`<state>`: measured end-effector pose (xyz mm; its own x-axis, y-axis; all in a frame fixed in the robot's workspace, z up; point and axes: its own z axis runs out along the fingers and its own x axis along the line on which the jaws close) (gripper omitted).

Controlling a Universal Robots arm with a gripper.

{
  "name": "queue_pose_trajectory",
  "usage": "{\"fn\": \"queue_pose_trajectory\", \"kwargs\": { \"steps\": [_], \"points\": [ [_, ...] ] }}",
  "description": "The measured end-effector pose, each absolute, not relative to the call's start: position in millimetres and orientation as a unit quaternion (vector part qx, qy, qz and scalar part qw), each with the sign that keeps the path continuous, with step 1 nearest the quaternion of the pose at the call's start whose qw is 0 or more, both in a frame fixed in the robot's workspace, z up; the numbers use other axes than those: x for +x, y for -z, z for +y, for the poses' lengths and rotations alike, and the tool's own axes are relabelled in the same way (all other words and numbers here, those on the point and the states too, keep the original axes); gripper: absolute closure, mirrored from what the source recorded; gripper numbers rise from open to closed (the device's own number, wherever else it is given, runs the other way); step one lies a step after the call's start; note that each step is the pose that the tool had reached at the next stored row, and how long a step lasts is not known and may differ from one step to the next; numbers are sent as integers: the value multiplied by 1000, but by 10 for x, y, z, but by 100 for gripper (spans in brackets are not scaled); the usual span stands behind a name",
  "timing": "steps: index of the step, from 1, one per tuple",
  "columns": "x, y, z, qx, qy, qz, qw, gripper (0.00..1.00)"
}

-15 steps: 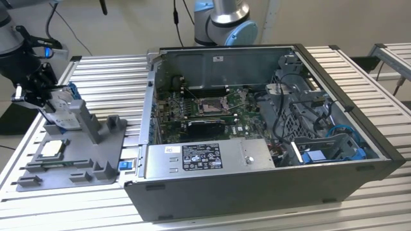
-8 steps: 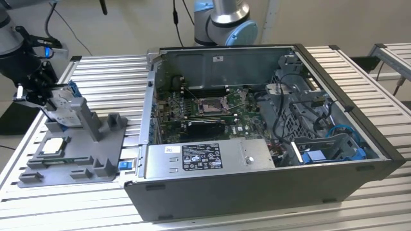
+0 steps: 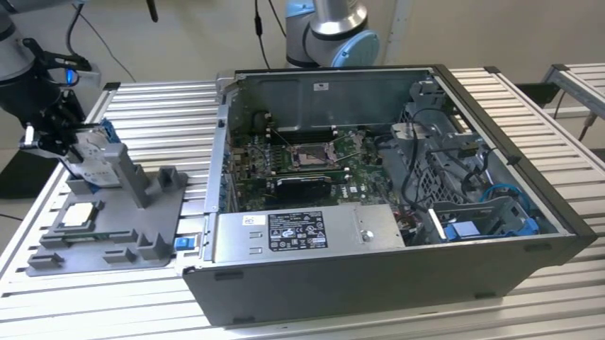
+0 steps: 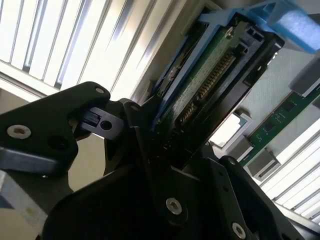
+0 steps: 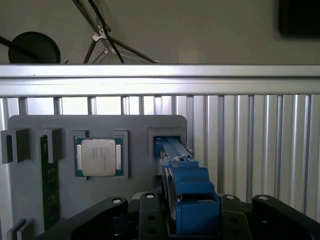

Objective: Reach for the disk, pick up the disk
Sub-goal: 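Pick up the disk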

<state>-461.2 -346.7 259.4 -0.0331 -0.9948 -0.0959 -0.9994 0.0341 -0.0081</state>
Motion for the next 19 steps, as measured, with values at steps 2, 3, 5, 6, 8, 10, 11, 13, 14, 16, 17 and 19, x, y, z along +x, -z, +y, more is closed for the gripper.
{"fn": "queue_pose_trajectory", "kwargs": {
  "steps": [2,3,5,6,8,10,11,13,14,16,17,19],
  "points": [
    [-4612,-2597,-3464,-694,-30,718,37,100],
    [-4611,-2598,-3458,-694,-30,718,37,100],
    [-4612,-2599,-3457,-694,-30,718,37,100],
    [-4612,-2601,-3457,-694,-30,718,37,100],
    [-4612,-2617,-3457,-694,-30,718,37,100],
    [-4612,-2646,-3457,-694,-30,718,37,100],
    [-4612,-2662,-3457,-694,-30,718,37,100],
    [-4612,-2695,-3457,-694,-30,718,37,100],
    [-4612,-2713,-3457,-694,-30,718,37,100],
    [-4612,-2747,-3457,-694,-30,718,37,100],
    [-4612,-2765,-3457,-694,-30,718,37,100],
    [-4612,-2796,-3457,-694,-30,718,37,100]
  ]
}}
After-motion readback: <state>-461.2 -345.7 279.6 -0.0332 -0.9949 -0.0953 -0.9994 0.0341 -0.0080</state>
